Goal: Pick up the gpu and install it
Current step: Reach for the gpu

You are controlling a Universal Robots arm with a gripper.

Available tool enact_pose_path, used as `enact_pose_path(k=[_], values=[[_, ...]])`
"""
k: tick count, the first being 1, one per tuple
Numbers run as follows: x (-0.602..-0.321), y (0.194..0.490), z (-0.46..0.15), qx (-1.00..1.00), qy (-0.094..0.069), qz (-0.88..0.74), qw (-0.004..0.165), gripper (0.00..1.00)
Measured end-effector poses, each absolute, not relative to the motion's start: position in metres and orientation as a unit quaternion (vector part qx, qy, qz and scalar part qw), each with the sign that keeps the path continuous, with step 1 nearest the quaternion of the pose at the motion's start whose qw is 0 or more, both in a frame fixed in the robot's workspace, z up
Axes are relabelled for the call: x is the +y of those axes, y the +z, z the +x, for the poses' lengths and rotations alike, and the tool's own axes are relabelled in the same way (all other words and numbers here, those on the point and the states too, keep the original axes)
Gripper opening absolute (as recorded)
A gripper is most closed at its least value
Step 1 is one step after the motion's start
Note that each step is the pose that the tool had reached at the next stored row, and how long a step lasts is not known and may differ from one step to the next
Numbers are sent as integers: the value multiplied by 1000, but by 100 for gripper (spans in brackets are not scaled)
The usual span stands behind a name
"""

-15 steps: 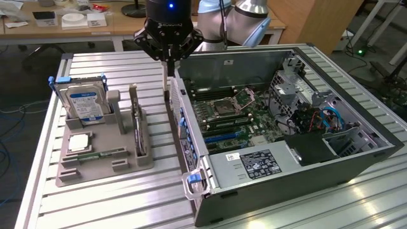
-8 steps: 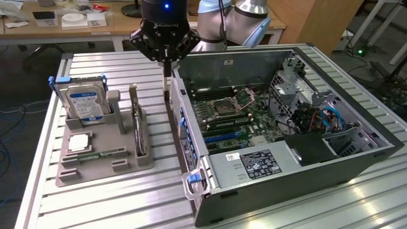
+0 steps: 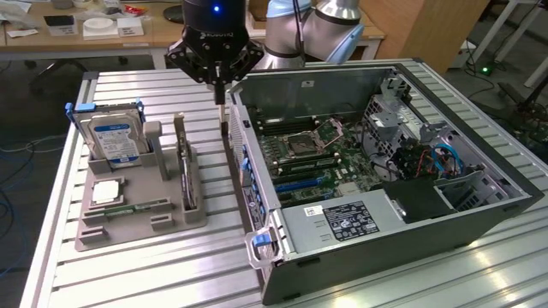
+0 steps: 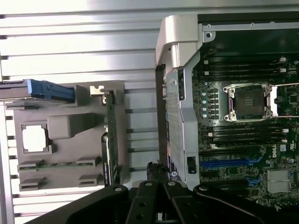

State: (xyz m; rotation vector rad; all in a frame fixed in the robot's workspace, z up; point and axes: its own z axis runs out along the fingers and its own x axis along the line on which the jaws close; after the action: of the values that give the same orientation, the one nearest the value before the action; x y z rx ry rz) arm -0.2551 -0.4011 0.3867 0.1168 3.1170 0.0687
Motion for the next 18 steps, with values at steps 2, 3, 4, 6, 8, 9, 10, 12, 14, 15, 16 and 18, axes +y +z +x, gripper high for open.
enact_pose_path(k=[2,3,4,6,8,9,10,12,14,15,16,18], values=[[-401,387,-258,999,22,37,11,11],[-401,386,-259,999,22,37,11,11],[-401,386,-260,999,22,37,11,11],[-401,386,-263,999,22,37,11,11],[-401,386,-266,999,22,37,10,11],[-402,386,-267,999,22,37,10,11],[-402,386,-268,999,22,37,10,11],[-402,385,-271,999,22,37,10,11],[-402,385,-273,999,22,37,10,11],[-402,385,-274,999,22,37,10,11],[-402,385,-276,999,22,37,10,11],[-402,385,-279,999,22,37,10,11]])
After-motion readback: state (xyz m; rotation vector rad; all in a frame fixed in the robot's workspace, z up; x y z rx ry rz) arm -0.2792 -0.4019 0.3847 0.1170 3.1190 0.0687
